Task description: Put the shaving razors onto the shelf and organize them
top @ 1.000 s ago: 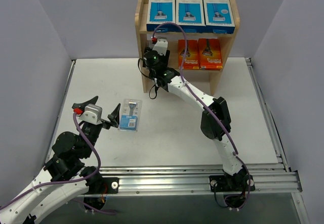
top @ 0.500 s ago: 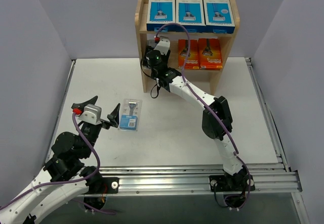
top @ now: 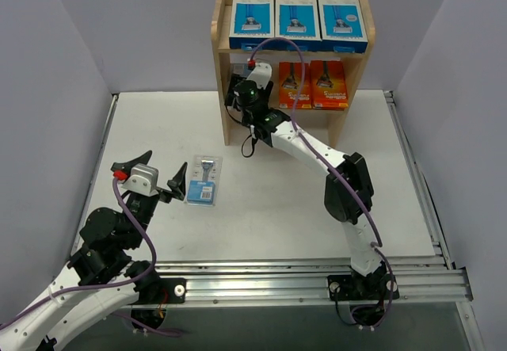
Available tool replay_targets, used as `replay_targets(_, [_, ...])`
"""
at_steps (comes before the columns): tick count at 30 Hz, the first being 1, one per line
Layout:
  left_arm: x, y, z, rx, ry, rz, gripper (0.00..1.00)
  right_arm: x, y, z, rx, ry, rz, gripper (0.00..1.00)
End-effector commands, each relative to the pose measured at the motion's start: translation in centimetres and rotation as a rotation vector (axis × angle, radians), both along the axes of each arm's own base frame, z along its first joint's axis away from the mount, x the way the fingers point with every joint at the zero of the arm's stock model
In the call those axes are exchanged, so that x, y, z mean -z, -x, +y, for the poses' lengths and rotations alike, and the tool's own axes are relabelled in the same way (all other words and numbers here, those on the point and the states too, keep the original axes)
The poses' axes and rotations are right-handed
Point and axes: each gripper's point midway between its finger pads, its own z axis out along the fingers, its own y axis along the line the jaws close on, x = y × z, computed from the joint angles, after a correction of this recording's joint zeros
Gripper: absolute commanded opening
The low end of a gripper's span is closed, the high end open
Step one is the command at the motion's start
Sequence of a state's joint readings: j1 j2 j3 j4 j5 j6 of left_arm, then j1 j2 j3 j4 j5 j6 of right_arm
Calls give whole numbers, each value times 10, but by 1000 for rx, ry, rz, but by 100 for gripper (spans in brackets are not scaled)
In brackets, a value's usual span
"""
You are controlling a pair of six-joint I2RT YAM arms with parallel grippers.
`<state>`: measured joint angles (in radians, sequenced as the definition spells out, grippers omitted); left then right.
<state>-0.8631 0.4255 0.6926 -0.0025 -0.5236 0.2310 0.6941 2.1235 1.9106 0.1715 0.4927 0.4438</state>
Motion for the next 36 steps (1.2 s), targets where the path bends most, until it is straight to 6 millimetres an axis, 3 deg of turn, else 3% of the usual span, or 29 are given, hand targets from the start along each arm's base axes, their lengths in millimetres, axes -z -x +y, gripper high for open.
replay_targets(1, [-12,2,7,-22,28,-39,94,-40,12,-22,38,-27,-42,67])
replay_targets(8, [-11,0,9,-41,16,-37,94,-51,20,-31,36,-30,-57,68])
replay_targets(13, [-10,-1,8,-40,9,-33,94,-55,29,-35,35,-34,-61,63])
replay_targets(24, [-9,-1,7,-37,8,-31,94,-39,24,-33,29,-12,-42,54])
replay_targets(36, [-8,0,4,-24,6,-32,94,-22,9,-13,-23,-20,-31,49])
